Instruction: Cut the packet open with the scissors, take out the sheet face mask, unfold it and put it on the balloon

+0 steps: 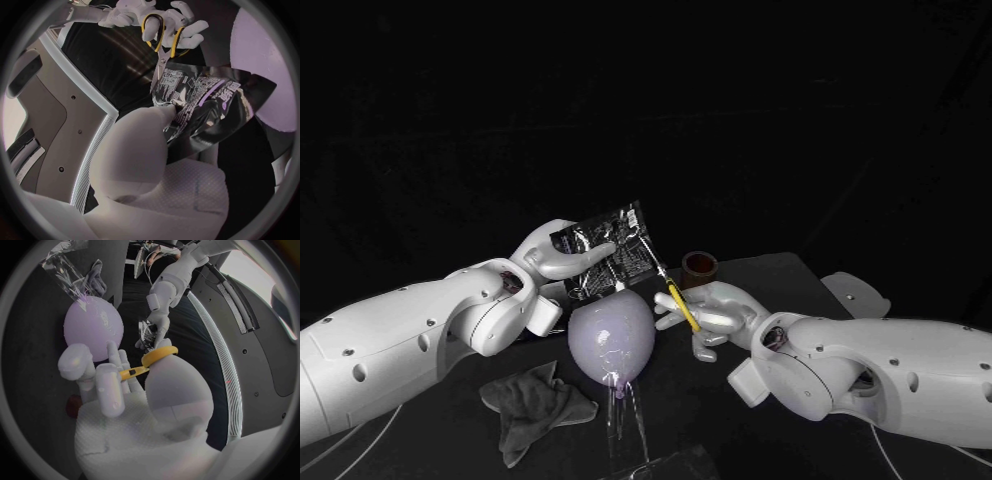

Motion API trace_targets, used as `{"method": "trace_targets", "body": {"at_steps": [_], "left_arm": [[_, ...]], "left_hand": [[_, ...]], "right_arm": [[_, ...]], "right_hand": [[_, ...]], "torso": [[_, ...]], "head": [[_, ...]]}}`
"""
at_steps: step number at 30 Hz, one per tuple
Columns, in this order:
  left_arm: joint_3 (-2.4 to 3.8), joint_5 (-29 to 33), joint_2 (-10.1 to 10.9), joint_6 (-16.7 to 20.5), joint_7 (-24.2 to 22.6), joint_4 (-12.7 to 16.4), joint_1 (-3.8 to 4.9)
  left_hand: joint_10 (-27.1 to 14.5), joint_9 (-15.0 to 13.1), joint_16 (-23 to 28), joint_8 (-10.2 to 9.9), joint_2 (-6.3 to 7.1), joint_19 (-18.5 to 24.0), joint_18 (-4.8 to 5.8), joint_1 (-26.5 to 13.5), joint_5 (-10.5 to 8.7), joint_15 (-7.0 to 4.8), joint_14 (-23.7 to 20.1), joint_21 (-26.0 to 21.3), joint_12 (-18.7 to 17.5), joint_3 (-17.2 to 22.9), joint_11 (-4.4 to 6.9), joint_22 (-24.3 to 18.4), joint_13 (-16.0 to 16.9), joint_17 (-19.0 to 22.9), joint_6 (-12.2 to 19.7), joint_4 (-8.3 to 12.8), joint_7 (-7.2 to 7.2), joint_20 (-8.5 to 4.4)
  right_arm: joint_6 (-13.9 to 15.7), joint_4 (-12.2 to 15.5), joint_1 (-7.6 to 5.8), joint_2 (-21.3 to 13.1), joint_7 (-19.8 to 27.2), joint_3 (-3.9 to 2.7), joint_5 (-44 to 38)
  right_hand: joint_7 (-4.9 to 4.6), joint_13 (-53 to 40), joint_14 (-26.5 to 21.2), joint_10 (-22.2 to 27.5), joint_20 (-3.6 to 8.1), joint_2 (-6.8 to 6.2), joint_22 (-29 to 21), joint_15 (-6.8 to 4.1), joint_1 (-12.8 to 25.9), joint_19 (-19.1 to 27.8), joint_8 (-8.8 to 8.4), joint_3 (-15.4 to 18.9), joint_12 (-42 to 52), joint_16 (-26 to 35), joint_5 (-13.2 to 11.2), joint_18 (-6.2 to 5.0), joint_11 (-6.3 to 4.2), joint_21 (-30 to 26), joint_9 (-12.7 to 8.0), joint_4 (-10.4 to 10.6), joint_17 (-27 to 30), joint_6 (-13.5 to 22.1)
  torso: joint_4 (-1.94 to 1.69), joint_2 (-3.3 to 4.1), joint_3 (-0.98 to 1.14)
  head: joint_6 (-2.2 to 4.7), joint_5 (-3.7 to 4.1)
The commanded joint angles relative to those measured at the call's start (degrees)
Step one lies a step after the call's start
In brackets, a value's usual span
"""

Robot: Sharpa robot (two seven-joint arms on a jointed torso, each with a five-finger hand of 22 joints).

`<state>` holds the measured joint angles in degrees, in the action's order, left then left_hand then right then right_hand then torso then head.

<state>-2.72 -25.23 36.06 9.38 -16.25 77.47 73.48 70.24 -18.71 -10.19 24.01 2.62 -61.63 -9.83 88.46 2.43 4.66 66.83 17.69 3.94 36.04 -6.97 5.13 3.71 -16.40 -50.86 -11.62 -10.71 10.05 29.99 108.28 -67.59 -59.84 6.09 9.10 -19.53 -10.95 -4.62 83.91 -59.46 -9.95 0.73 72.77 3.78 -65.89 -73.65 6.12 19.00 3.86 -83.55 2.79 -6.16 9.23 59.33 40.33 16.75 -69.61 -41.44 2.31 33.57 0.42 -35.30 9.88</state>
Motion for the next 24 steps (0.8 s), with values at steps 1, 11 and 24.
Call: {"method": "trace_targets", "body": {"at_steps": [1,11,24], "left_arm": [[0.03,-1.19,0.02,-0.56,0.16,0.22,0.00],[0.03,-2.17,0.13,-0.50,0.07,0.61,0.00],[0.03,-2.28,0.26,-0.15,-0.18,0.51,0.00]], "left_hand": [[0.40,-1.99,-0.02,0.40,-0.28,-0.43,-0.67,0.08,0.39,-0.16,0.17,0.14,-0.23,-0.02,-0.16,-0.08,0.03,-0.07,-0.43,0.45,-0.07,-0.13],[0.40,-1.99,-0.02,0.40,-0.28,-0.43,-0.67,0.08,0.39,-0.16,0.17,0.14,-0.23,-0.02,-0.16,-0.08,0.03,-0.07,-0.43,0.45,-0.07,-0.13],[0.43,-2.05,-0.01,0.42,-0.25,-0.46,-0.66,0.05,0.39,-0.17,0.20,0.17,-0.23,0.02,-0.14,-0.08,0.03,-0.09,-0.45,0.54,-0.06,-0.15]], "right_arm": [[-0.36,-0.16,-0.08,0.16,0.77,-0.12,-0.65],[1.39,-0.50,-0.07,0.57,0.86,-0.13,0.17],[2.78,-0.78,-0.07,-0.09,-1.17,-0.13,-0.88]], "right_hand": [[-2.68,0.10,1.16,0.14,0.12,-0.29,0.04,0.41,0.11,0.32,-0.15,-0.52,0.33,0.21,-0.01,-0.76,0.00,-0.18,-0.05,-0.01,-0.12,0.37],[-0.54,-0.91,2.31,-6.86,1.36,1.74,2.58,-1.25,-1.72,-2.76,2.68,-0.52,4.15,-1.05,-0.01,0.19,-2.13,4.87,0.85,-0.64,-3.12,-3.91],[3.78,-8.42,3.26,-17.55,5.10,4.98,5.48,-5.14,-5.00,-5.56,7.67,3.71,11.59,-2.12,-0.02,1.28,-6.52,9.96,4.16,-0.74,-5.97,-10.67]], "torso": [[-0.04,0.03,-0.01],[-0.03,0.01,-0.04],[0.01,0.01,-0.07]], "head": [[-0.03,0.11],[-0.28,0.15],[-0.86,0.08]]}}
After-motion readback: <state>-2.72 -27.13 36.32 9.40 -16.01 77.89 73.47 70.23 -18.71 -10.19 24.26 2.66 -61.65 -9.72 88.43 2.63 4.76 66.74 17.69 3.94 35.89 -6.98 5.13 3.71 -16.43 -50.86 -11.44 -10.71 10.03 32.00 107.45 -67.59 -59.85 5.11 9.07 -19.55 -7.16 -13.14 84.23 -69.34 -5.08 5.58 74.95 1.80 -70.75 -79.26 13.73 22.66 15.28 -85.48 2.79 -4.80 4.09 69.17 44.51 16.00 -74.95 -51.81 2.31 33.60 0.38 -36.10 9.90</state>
